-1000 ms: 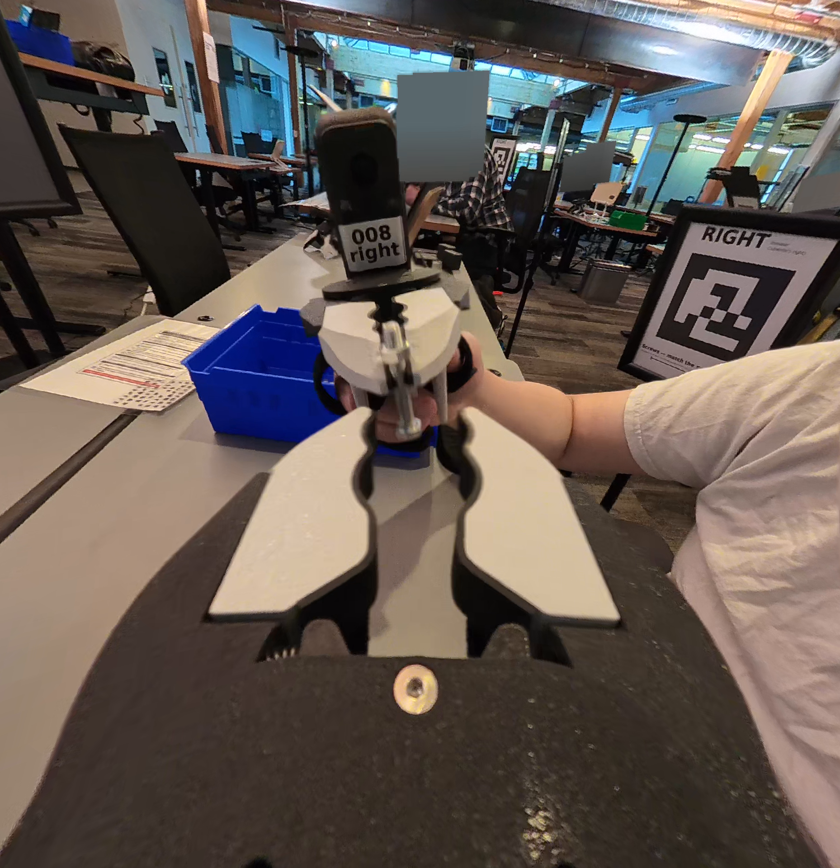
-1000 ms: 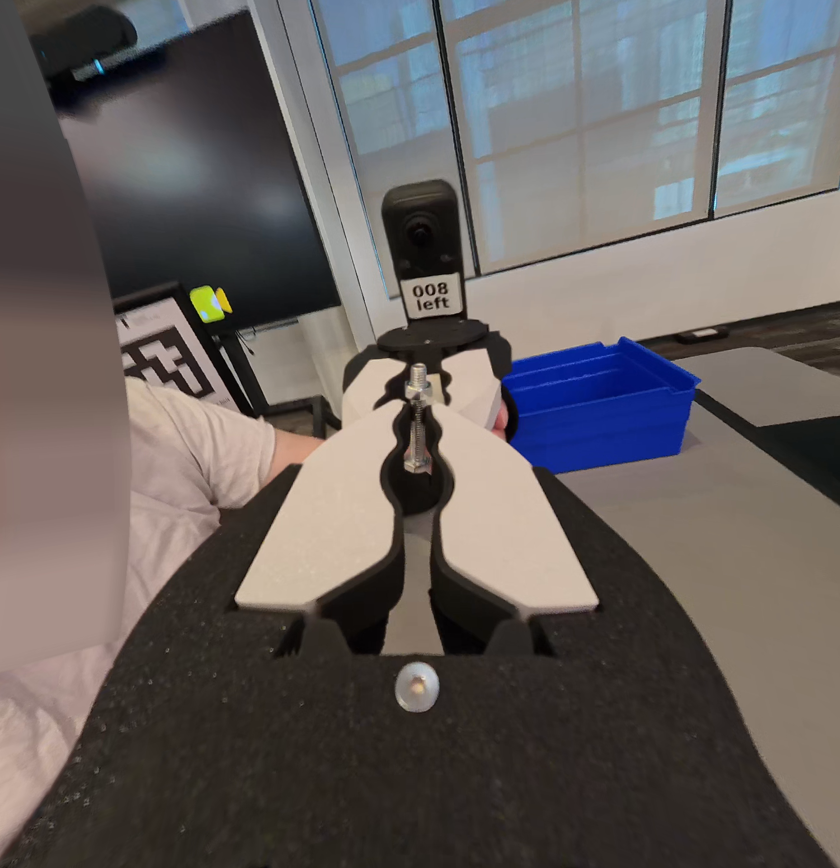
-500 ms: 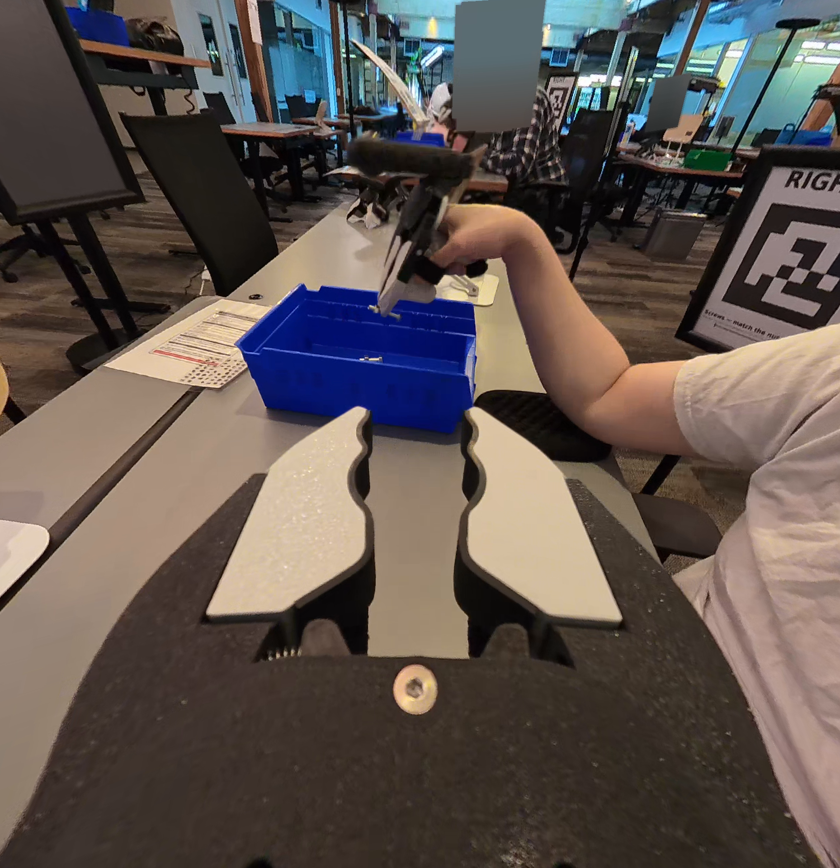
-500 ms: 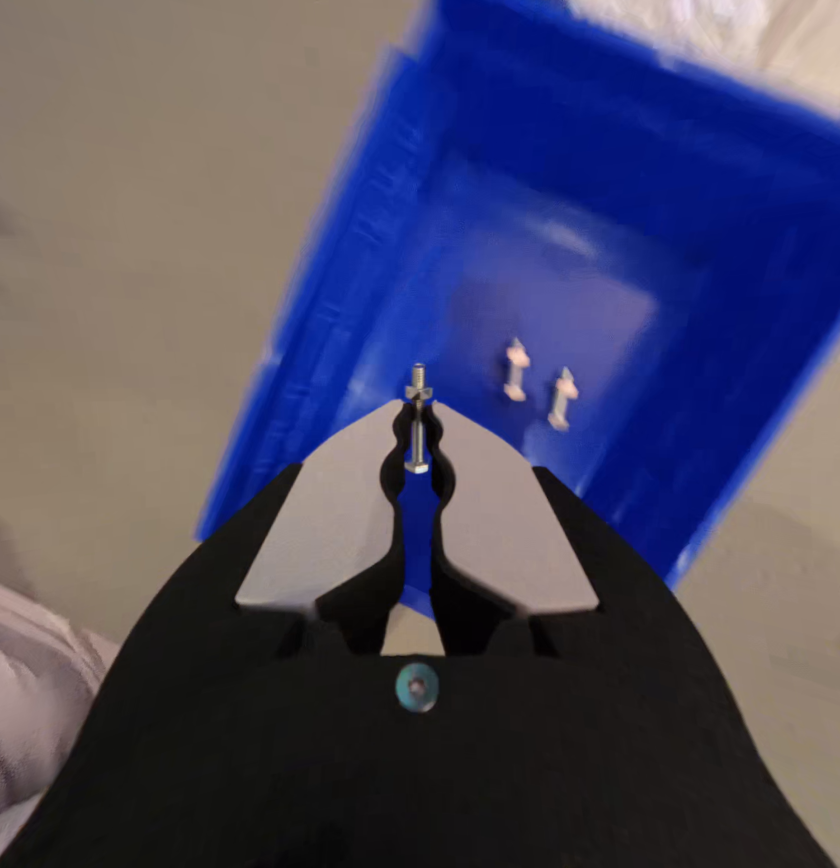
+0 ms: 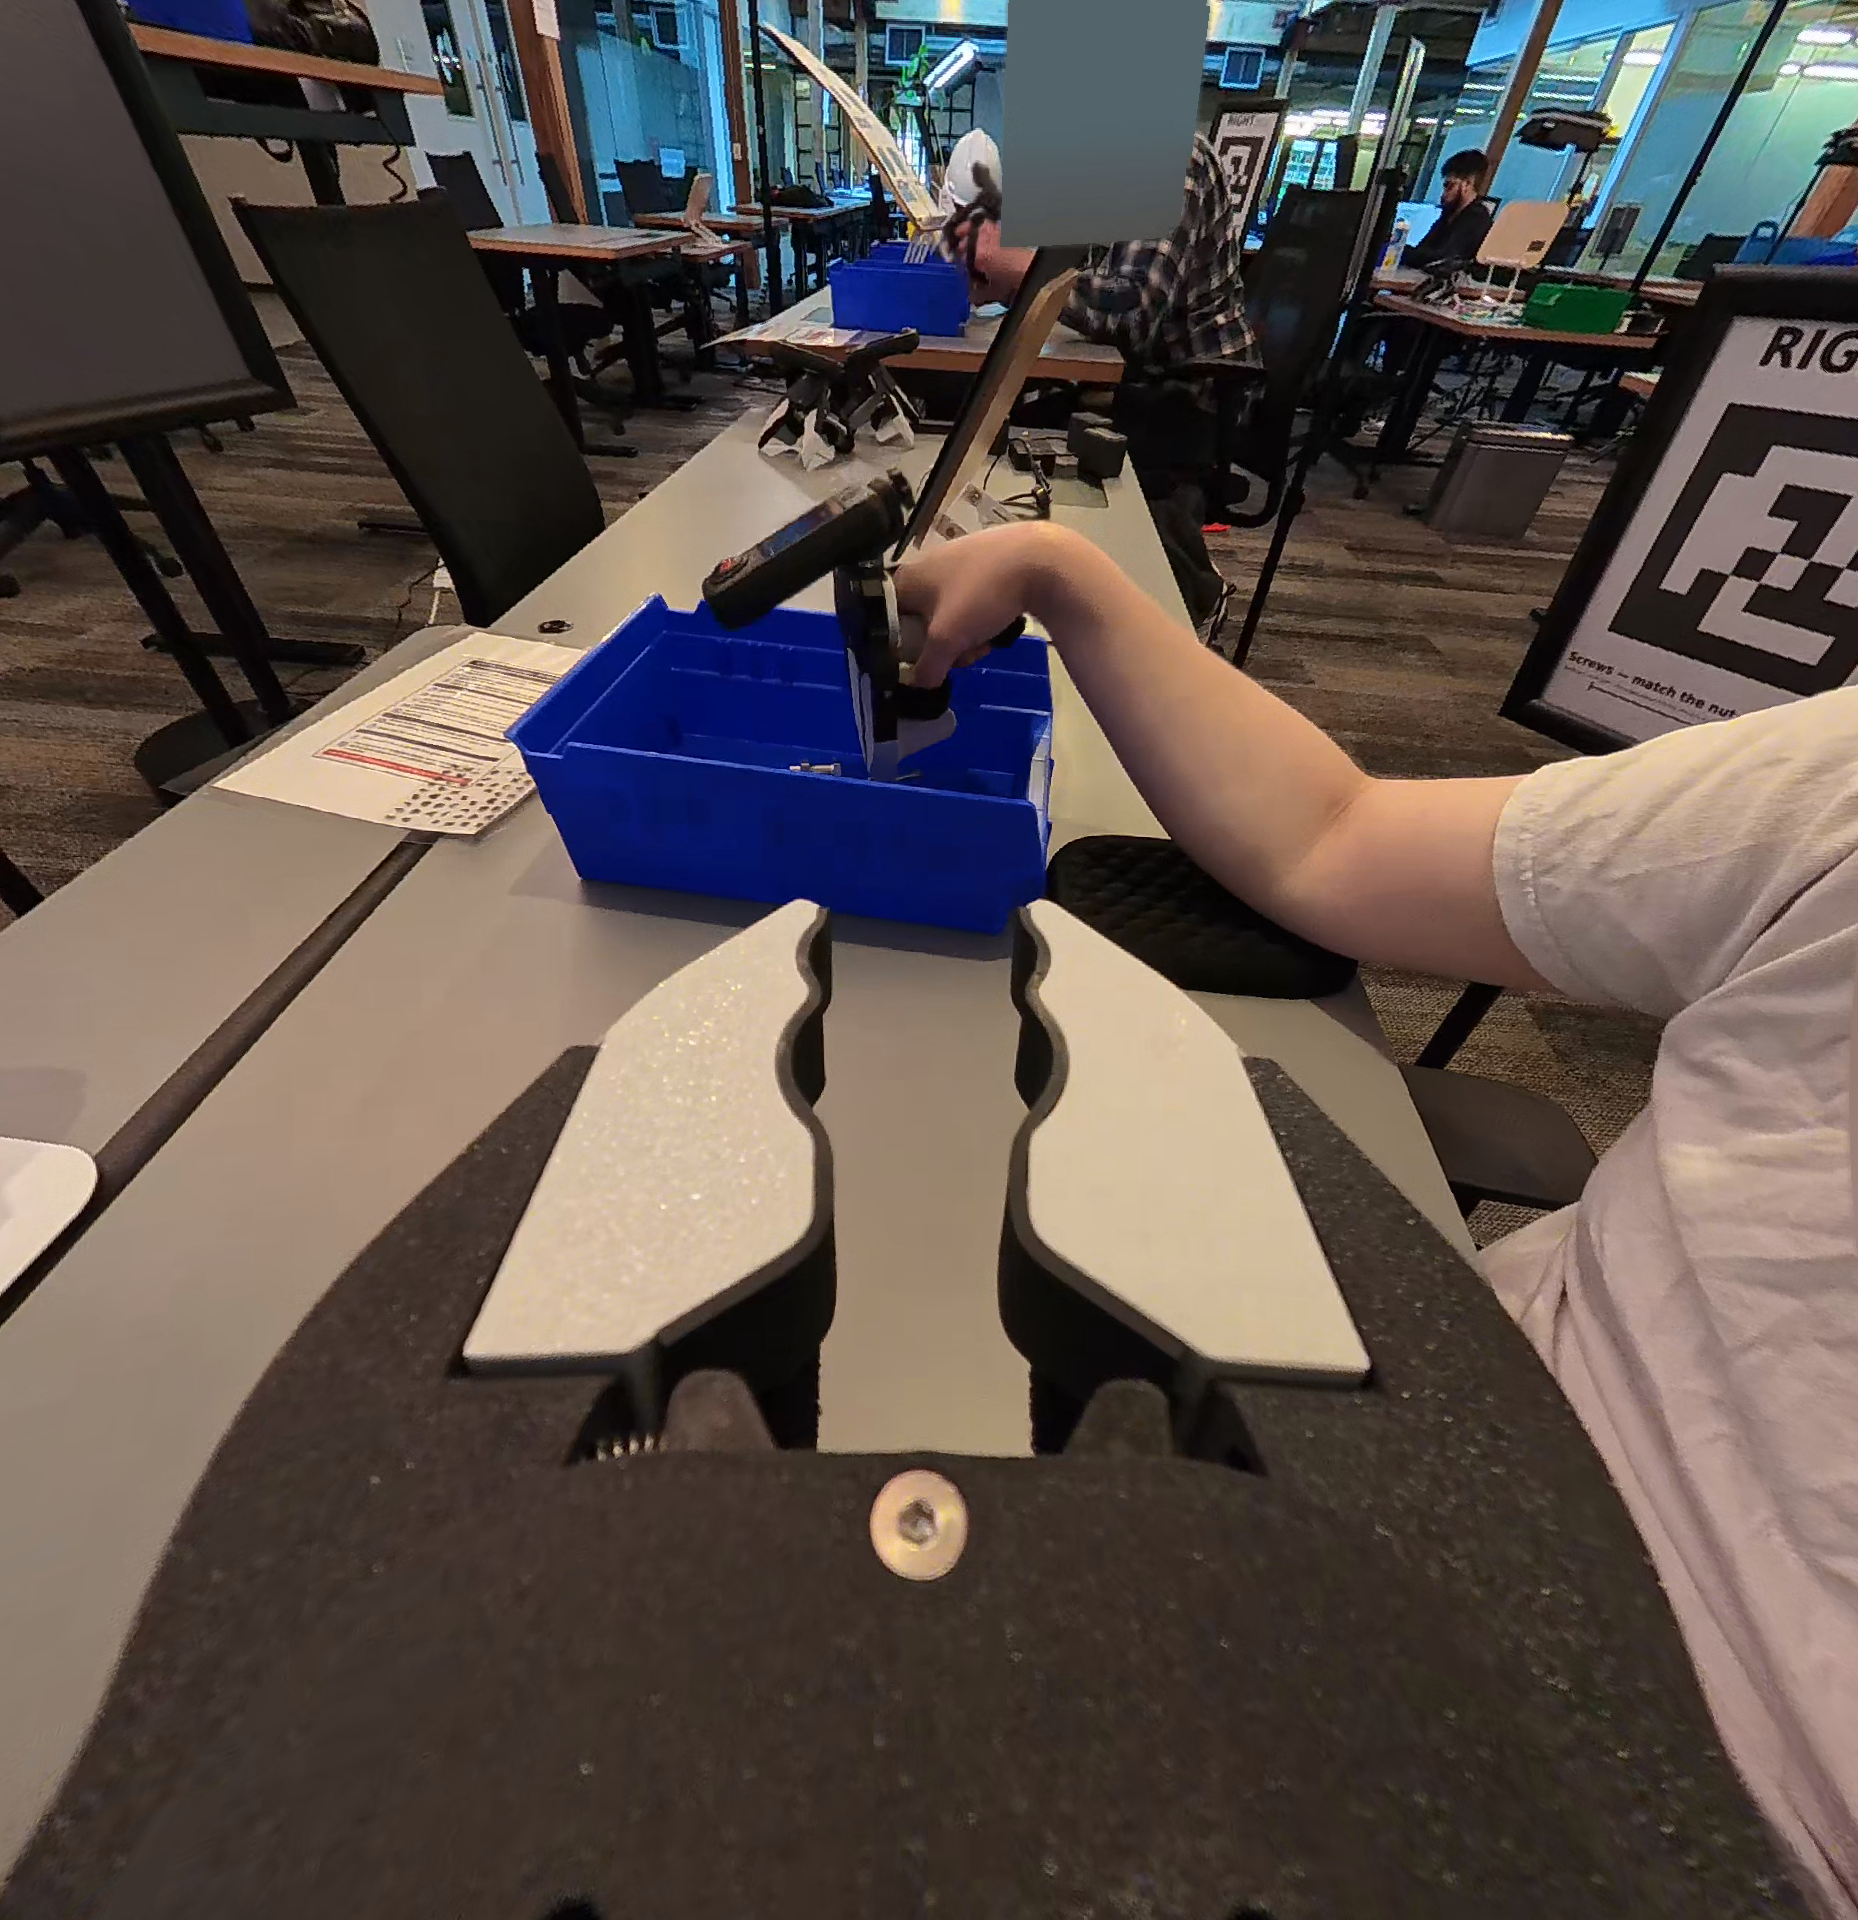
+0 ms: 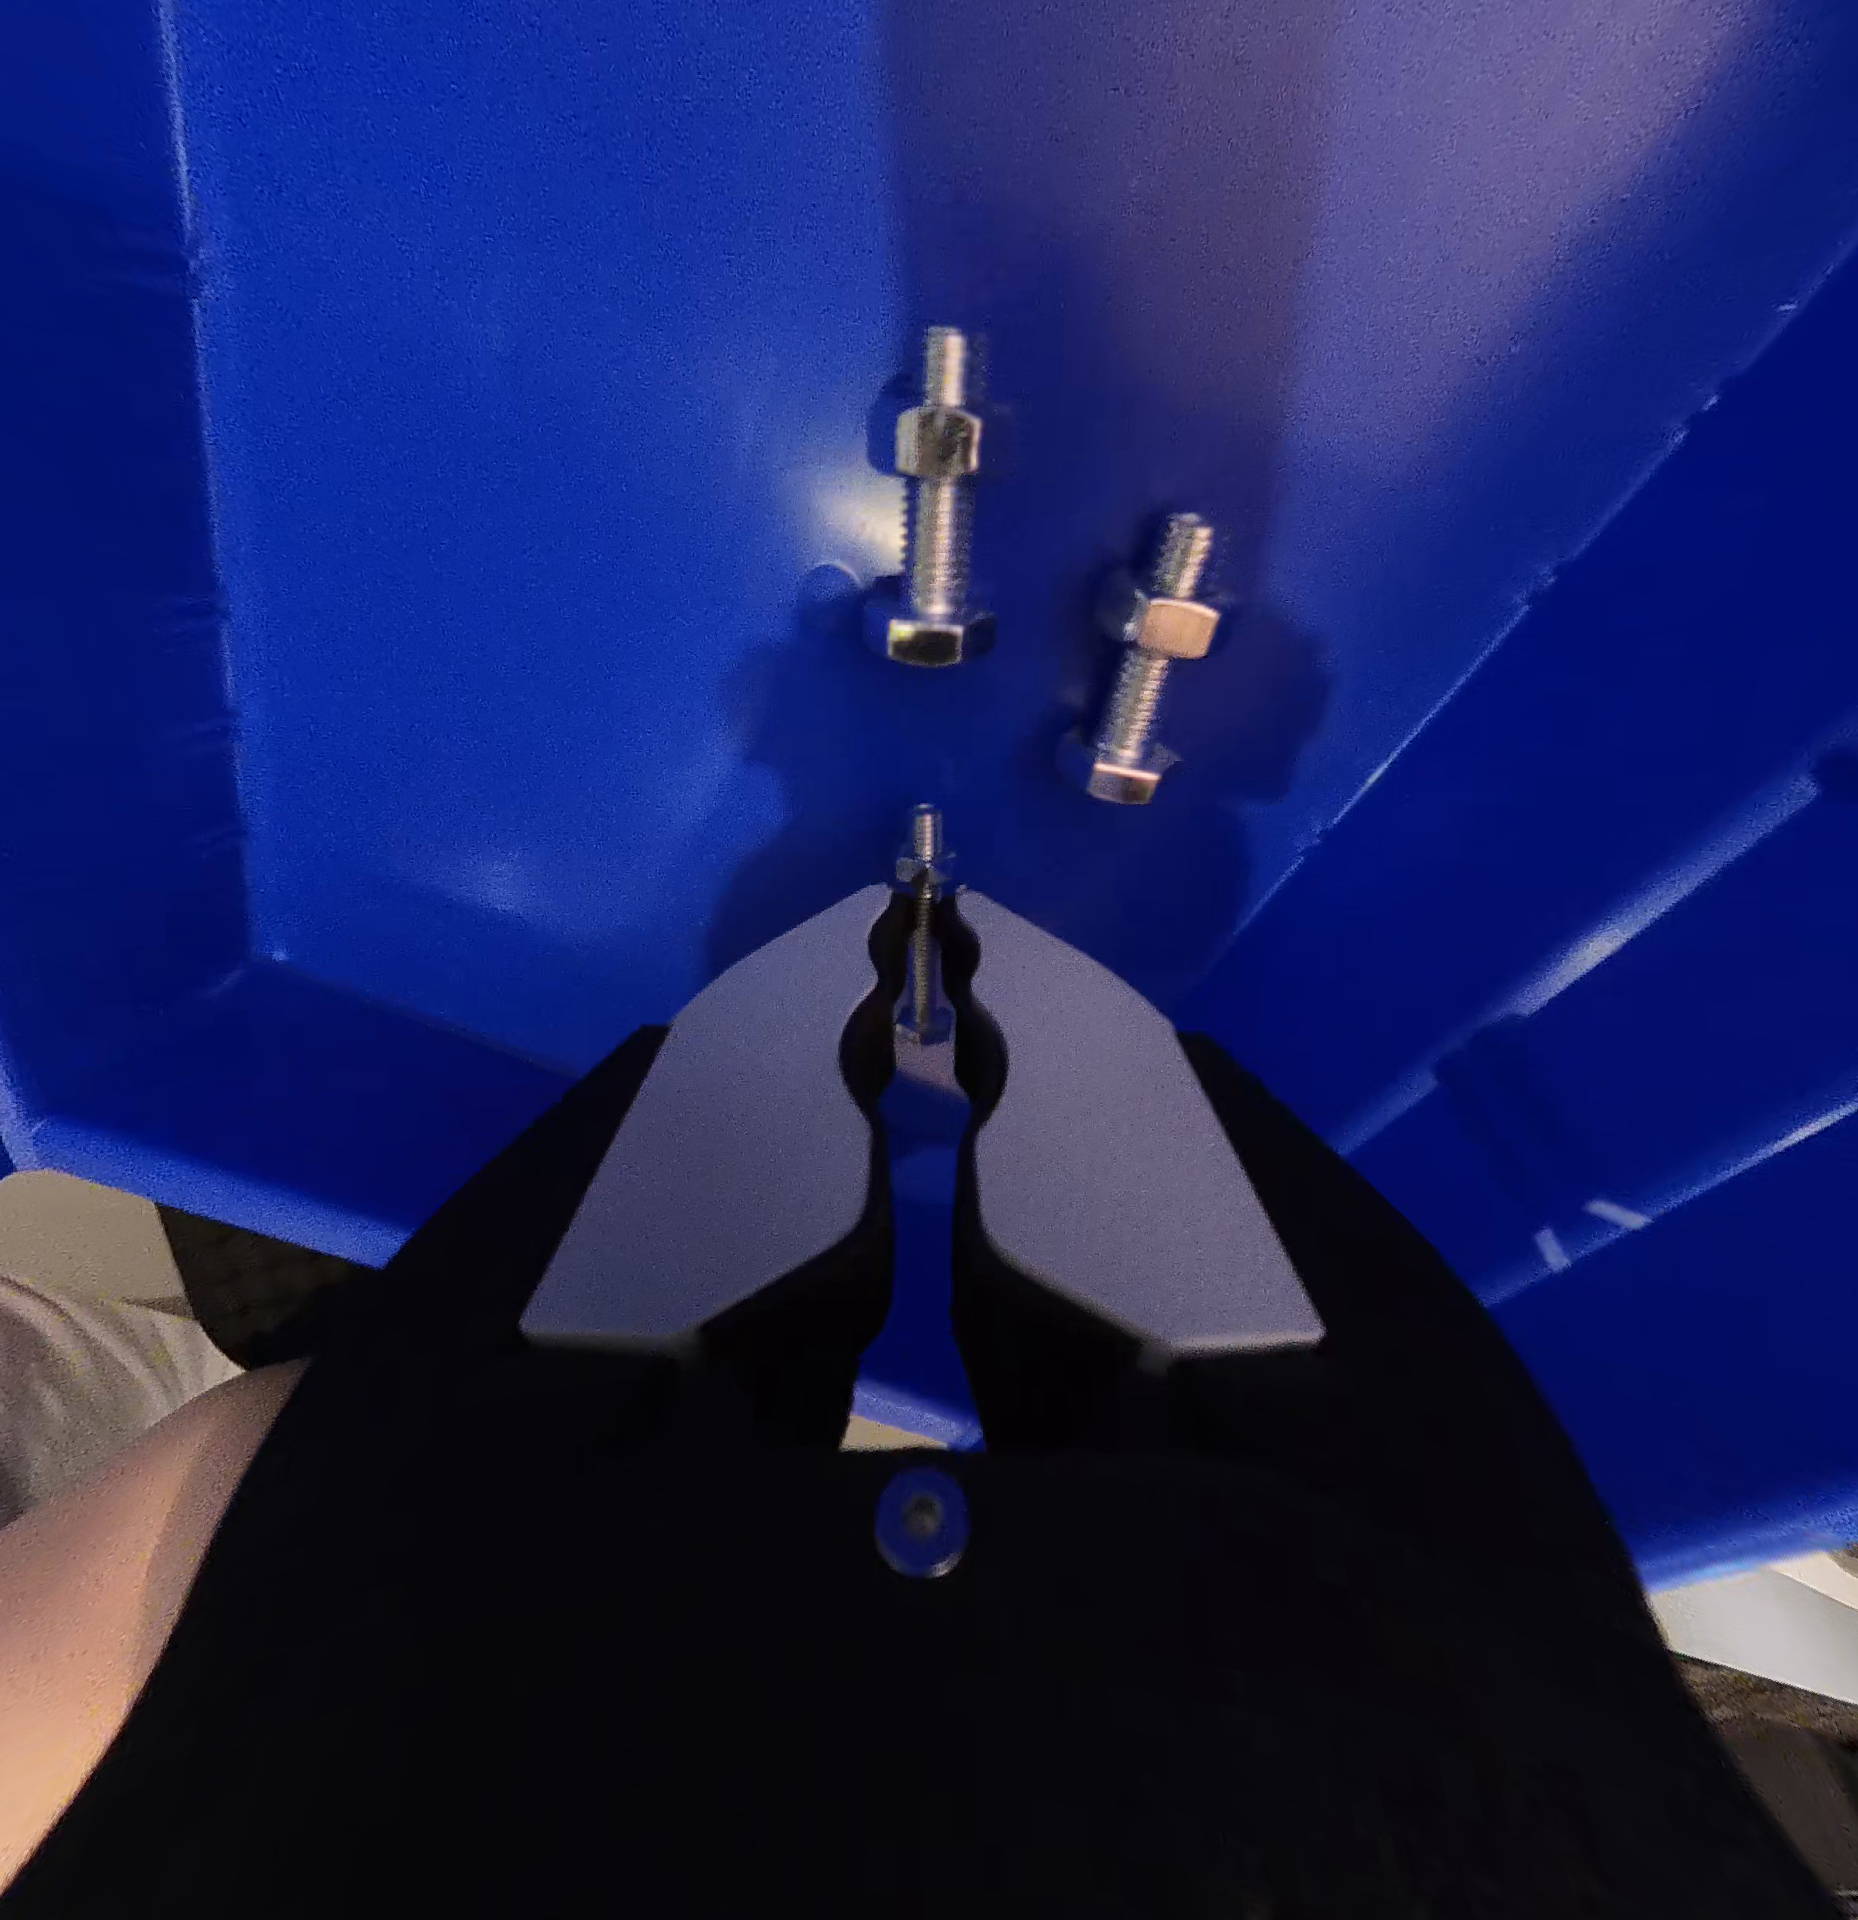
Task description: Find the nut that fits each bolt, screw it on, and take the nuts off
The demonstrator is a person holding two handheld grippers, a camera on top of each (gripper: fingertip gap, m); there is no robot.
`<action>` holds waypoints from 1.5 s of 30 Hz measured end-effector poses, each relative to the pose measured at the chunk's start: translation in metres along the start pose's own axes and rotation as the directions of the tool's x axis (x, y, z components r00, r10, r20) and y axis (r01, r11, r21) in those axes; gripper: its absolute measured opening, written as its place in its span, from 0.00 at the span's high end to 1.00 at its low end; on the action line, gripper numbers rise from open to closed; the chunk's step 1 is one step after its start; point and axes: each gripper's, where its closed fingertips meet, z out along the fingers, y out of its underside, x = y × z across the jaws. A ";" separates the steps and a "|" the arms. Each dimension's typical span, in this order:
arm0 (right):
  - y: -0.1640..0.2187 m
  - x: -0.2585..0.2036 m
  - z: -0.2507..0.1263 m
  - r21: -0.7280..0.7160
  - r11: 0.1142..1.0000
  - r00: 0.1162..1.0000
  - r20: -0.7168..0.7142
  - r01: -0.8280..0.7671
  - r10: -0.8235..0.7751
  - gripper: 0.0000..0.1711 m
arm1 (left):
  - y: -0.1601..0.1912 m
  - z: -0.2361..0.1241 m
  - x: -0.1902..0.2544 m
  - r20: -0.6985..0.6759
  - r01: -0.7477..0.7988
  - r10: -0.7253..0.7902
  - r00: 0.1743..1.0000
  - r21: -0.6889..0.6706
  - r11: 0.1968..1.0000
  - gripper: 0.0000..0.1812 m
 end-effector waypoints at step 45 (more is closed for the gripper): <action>-0.148 -0.342 -0.135 0.690 0.103 0.593 -0.525 0.717 -0.611 0.83 | 0.048 -0.197 -0.149 0.863 0.268 0.235 0.447 -0.380 0.886 0.83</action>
